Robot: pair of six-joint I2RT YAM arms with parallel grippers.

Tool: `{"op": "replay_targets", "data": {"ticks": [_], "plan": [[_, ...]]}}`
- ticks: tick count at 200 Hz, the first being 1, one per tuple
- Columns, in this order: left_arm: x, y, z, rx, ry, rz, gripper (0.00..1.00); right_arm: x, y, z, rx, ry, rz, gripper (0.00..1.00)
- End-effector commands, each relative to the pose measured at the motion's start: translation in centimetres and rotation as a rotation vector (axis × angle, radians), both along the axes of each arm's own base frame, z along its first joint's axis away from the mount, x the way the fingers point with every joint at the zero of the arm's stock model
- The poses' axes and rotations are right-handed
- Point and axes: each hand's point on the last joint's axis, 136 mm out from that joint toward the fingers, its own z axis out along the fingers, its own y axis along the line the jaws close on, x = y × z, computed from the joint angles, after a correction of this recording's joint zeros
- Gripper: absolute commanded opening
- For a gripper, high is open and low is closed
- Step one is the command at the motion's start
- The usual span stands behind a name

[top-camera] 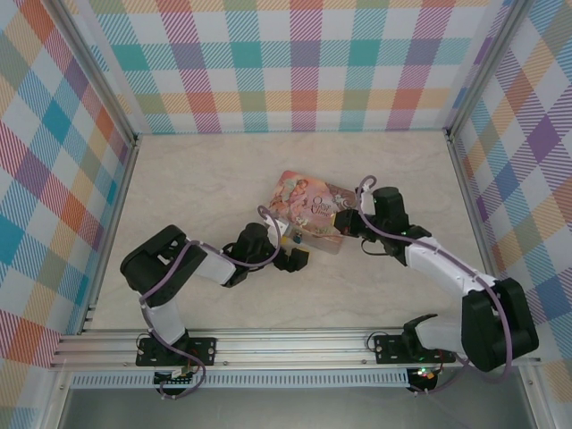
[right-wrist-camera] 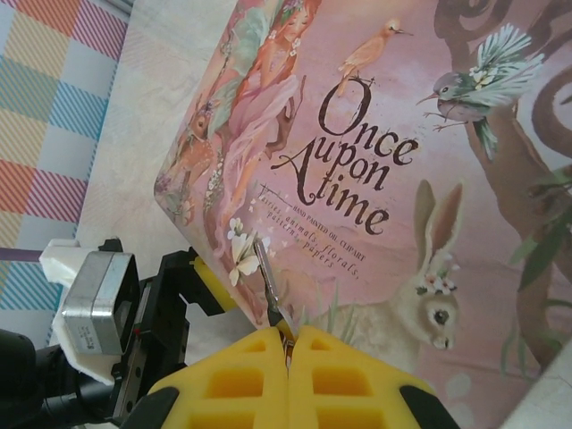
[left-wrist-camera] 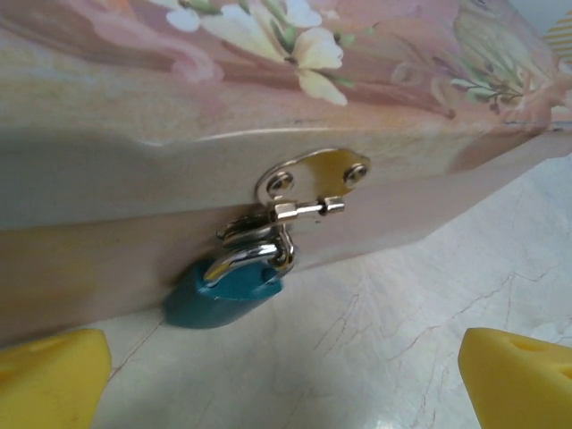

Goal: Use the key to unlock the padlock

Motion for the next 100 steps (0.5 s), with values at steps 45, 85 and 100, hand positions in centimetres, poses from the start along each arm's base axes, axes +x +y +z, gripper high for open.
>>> {"op": "replay_targets", "data": {"ticks": [45, 85, 100], "plan": [[1.8, -1.3, 1.0, -0.060, -0.085, -0.014, 0.94, 2.0, 0.9, -1.0, -0.054, -0.002, 0.002, 0.00], [1.5, -2.0, 0.5, -0.069, -0.048, -0.048, 0.88, 1.7, 0.4, -3.6, -0.107, 0.087, -0.022, 0.00], [1.3, -2.3, 0.3, -0.078, -0.027, -0.059, 0.85, 1.5, 0.0, -4.5, -0.131, 0.121, -0.032, 0.00]]}}
